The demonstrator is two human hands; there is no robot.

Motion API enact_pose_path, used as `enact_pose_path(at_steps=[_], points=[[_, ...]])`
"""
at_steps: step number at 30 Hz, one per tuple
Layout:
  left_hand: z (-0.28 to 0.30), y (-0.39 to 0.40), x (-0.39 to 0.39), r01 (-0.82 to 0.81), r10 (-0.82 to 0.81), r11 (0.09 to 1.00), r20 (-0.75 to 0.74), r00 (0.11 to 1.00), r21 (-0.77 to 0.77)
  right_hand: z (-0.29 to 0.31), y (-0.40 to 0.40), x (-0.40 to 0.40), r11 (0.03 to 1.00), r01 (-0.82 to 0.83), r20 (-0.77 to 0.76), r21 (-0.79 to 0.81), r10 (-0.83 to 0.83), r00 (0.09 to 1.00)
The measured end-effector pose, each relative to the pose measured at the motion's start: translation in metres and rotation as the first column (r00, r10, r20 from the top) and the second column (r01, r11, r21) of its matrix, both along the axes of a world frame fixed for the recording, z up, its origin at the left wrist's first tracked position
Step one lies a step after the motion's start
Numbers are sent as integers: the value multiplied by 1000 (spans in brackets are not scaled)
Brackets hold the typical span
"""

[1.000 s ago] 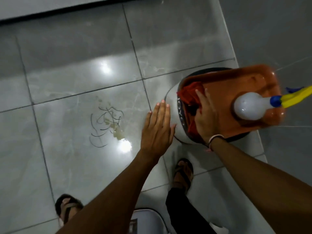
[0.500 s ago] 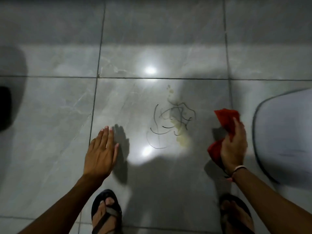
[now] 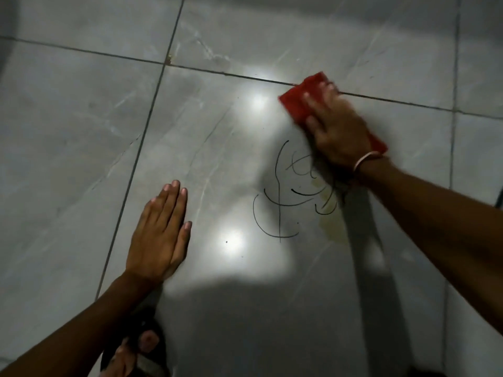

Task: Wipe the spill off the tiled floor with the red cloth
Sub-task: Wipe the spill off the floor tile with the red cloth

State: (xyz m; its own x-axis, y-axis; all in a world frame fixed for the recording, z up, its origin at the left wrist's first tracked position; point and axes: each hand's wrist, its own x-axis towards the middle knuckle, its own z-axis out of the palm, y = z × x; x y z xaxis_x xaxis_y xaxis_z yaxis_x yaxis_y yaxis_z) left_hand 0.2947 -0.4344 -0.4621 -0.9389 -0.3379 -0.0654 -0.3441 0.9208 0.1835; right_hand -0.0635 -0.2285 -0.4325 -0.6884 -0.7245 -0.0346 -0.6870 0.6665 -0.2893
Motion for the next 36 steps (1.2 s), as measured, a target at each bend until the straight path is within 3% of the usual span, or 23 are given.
enact_pose_path(at_steps=[4,7,9,10,11,13,15,16,18,20,23,25,26,29,31,32,33,36], points=[[5,2,-4,-8,8,1000,8,1000,18,3,33,144,893,-445,22,-66,447,894],[6,3,-2,-11,11,999,-1,1000,34,-3,98,259,655,-740,175,-153,755,632],[4,1,-1,-11,12,999,-12,1000,43,-11,124,274,453,-884,153,-114,887,435],[3,0,-1,-6,7,999,-18,1000,43,-17,124,260,400,-902,131,-161,915,382],[1,-1,-1,0,1,999,-26,1000,45,-20,116,237,410,-889,107,-202,912,396],[0,-2,-1,11,-9,998,-41,999,55,-21,88,173,615,-764,-18,-197,777,630],[0,-2,1,11,-7,998,-62,998,56,-15,60,87,883,-458,-76,-106,452,889],[0,-1,1,10,-5,998,-70,998,60,-10,50,47,967,-233,-88,-107,224,971],[1,-1,0,9,-4,998,-77,997,70,-4,37,-6,978,177,-67,-106,-185,981],[1,-3,1,5,0,997,-69,998,72,-3,26,-9,943,326,-41,-68,-329,944],[2,-2,0,8,-3,996,-59,998,85,-3,28,57,982,166,-48,-90,-171,984],[2,-3,-1,8,-2,996,-65,998,83,-3,45,131,989,-115,-27,-94,113,993],[2,-3,-1,7,-1,997,-70,998,79,-3,58,172,952,-288,5,-105,291,957],[1,-2,-1,6,-1,997,-82,997,71,-2,90,251,681,-714,134,-160,732,668],[2,-3,-1,7,-1,997,-89,996,70,-6,93,238,485,-861,93,-155,875,476],[3,-2,-2,5,1,998,-94,996,69,-9,88,219,453,-881,54,-138,891,450],[3,-2,-1,3,4,998,-97,995,65,-12,80,196,490,-862,17,-131,870,492],[4,-1,-1,0,6,999,-110,994,53,-11,51,101,815,-574,-100,-82,567,818]])
